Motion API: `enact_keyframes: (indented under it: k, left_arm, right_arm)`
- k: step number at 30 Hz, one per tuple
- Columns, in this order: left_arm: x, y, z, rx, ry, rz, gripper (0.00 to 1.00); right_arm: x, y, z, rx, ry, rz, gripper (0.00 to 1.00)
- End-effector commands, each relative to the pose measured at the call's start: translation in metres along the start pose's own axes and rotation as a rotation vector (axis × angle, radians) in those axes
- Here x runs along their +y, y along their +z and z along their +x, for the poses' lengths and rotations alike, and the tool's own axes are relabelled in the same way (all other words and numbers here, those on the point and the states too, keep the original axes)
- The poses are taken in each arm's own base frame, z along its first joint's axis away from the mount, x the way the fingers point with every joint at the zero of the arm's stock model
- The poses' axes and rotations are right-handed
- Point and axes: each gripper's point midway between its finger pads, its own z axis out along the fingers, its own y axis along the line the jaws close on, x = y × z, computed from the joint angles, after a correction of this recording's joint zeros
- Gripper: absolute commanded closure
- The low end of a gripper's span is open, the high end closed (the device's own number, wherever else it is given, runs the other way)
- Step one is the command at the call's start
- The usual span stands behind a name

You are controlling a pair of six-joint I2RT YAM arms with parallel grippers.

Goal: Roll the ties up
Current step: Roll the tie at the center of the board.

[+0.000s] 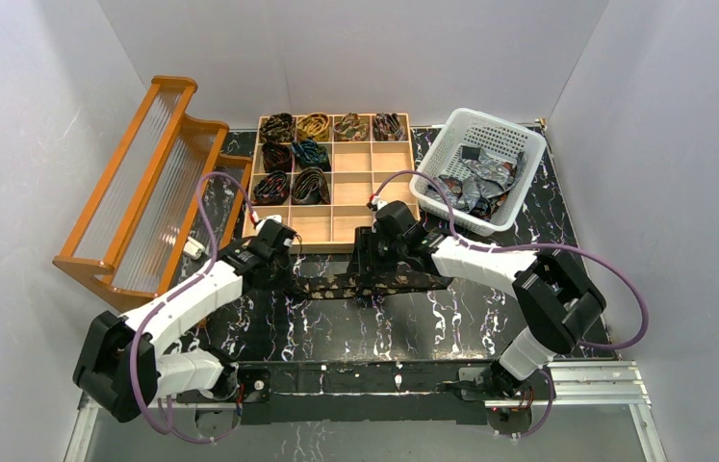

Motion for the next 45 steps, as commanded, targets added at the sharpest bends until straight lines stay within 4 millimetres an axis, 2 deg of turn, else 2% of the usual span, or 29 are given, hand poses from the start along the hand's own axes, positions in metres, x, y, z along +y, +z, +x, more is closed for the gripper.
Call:
enact_keyframes:
  k: [1, 5, 9, 15, 26, 31, 34, 39, 45]
  left_arm:
    - [0.014, -0.010, -0.008, -0.037, 0.061, -0.157, 0.92]
    - [0.017, -0.016, -0.012, -0.064, 0.081, -0.248, 0.92]
    - [0.010, -0.022, -0.019, -0.101, 0.095, -0.290, 0.92]
    - [0.008, -0.026, -0.024, -0.133, 0.148, -0.390, 0.89]
    - [-0.014, -0.018, -0.029, -0.149, 0.299, -0.537, 0.86]
    - [-0.027, -0.009, -0.025, -0.141, 0.361, -0.598, 0.84]
    - [-0.041, -0.006, -0.023, -0.145, 0.407, -0.616, 0.78]
    - [-0.065, 0.012, -0.010, -0.103, 0.433, -0.598, 0.59]
    - [-0.091, 0.024, 0.002, -0.057, 0.417, -0.489, 0.48]
  right_arm:
    - [0.010, -0.012, -0.028, -0.098, -0.021, -0.001, 0.40]
    - [0.005, -0.012, -0.028, -0.112, 0.000, 0.028, 0.40]
    - [-0.002, -0.013, -0.028, -0.131, 0.030, 0.060, 0.40]
    - [-0.025, -0.016, -0.024, -0.152, 0.126, 0.159, 0.40]
    - [-0.069, -0.041, -0.027, -0.233, 0.318, 0.221, 0.40]
    - [-0.079, -0.054, -0.032, -0.274, 0.343, 0.225, 0.40]
    - [-0.085, -0.060, -0.033, -0.285, 0.356, 0.242, 0.39]
    - [-0.092, -0.066, -0.032, -0.292, 0.371, 0.258, 0.37]
    - [-0.100, -0.070, -0.028, -0.293, 0.384, 0.272, 0.34]
